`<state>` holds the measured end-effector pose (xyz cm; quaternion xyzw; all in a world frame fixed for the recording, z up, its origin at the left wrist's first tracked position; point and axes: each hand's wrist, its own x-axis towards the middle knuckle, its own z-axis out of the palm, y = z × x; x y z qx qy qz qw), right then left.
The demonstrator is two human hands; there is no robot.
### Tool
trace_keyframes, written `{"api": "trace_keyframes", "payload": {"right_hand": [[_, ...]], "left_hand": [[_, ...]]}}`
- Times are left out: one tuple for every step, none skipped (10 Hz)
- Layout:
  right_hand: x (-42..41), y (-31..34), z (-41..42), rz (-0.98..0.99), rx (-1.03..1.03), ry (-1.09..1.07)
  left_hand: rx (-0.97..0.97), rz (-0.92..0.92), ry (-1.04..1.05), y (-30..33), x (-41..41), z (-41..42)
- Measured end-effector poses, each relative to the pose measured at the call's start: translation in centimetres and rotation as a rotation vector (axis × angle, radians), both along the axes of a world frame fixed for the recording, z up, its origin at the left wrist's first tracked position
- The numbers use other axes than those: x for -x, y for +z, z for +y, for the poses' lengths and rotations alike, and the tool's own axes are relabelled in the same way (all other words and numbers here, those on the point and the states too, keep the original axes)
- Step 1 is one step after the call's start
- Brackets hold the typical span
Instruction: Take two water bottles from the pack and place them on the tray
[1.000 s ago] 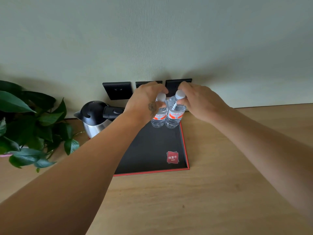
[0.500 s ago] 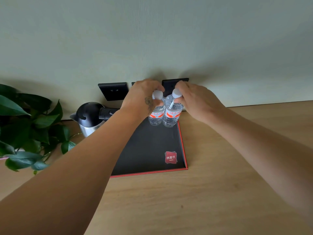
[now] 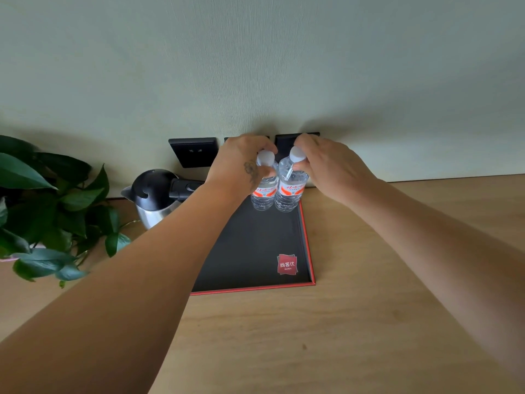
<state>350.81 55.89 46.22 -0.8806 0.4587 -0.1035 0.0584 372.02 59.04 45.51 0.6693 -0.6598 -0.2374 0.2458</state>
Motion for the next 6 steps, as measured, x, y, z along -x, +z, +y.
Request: {"api": "trace_keyframes", "payload": {"right_hand": [[0.1, -0.1, 0.3, -0.007, -0.011, -0.032], [-0.1, -0.3, 0.9, -0.033, -0.017, -0.080], [0.0, -0.5, 1.5, -0.014, -0.042, -0.116], [0.2, 0.0, 2.0, 0.005, -0.047, -0.129], [0.6, 1.0, 2.1, 0.029, -0.032, -0.107], [0.9, 2.6, 2.8, 0.049, -0.004, -0.110]], "left_hand": [[-0.007, -0.013, -0.016, 0.2, 0.0, 0.0], [0.022, -0.066, -0.048, 0.3, -0.1, 0.1], [0.068, -0.103, -0.086, 0.4, -0.2, 0.9], [0.114, -0.131, -0.112, 0.9, 0.0, 2.2], [0.114, -0.157, -0.102, 1.7, -0.1, 3.2], [0.098, -0.202, -0.074, 3.5, -0.6, 4.6]]}}
